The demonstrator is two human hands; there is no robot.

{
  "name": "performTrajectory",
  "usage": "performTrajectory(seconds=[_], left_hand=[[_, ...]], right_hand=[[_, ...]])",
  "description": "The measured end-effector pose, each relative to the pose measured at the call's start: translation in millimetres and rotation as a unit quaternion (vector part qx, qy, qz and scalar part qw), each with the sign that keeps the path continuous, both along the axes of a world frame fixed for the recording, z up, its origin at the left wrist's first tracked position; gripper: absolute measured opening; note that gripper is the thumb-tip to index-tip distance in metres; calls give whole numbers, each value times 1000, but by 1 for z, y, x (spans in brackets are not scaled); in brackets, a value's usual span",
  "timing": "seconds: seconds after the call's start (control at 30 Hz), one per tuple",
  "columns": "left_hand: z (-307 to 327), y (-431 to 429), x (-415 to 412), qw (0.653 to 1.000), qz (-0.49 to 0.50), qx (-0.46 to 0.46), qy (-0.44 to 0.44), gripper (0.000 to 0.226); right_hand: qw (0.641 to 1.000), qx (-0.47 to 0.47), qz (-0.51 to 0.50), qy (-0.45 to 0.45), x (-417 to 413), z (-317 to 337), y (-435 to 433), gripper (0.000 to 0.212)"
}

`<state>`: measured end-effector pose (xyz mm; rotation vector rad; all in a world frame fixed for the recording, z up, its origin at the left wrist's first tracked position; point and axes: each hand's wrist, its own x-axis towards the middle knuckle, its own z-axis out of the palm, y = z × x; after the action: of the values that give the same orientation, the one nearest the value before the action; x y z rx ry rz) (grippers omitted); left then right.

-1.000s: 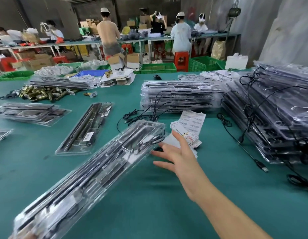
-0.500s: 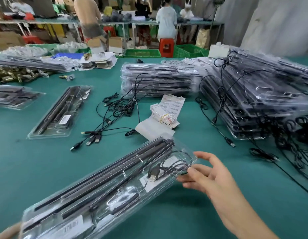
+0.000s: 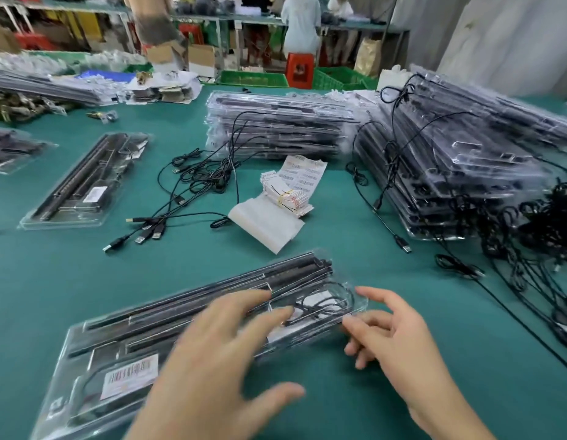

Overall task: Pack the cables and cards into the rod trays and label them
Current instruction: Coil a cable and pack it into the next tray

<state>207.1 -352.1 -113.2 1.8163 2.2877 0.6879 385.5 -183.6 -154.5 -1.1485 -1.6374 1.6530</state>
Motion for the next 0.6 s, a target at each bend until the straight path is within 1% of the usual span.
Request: performTrajectory(seconds=[0.03, 0.07, 0.1, 0.13, 0.2, 0.23, 0.27, 0.4, 0.5, 0.6], left_hand=[[-2, 14, 8, 999, -27, 21, 39, 77], [-5, 25, 10, 998, -31, -4, 55, 78], [-6, 37, 16, 998, -27, -6, 60, 77], [-8, 43, 13, 999, -6, -22, 34, 73], [-13, 44, 8, 1000, 8, 5, 5, 62], [-15, 44, 7, 1000, 4, 20, 12, 58], [-14, 43, 7, 1000, 5, 14, 18, 55], [-19, 42, 8, 999, 6, 32, 10, 45], [-18, 42, 9, 999, 21, 25, -6, 44], [-18, 42, 8, 999, 33, 22, -34, 46]], right_hand=[[1000, 14, -1, -15, 0, -1, 1, 36], [999, 31, -2, -34, 1, -2, 2, 35], [997, 53, -4, -57, 1, -3, 4, 33], [994, 76, -4, -79, 2, -4, 4, 31], [987, 119, -14, -109, 1, -6, 5, 27], [981, 147, -21, -124, -1, -5, 6, 25], [974, 175, -29, -145, -2, -6, 5, 24], [930, 277, -62, -232, -6, -8, 3, 32], [898, 361, -61, -245, -6, -12, 2, 27], [888, 403, -24, -218, -6, -14, 1, 26]])
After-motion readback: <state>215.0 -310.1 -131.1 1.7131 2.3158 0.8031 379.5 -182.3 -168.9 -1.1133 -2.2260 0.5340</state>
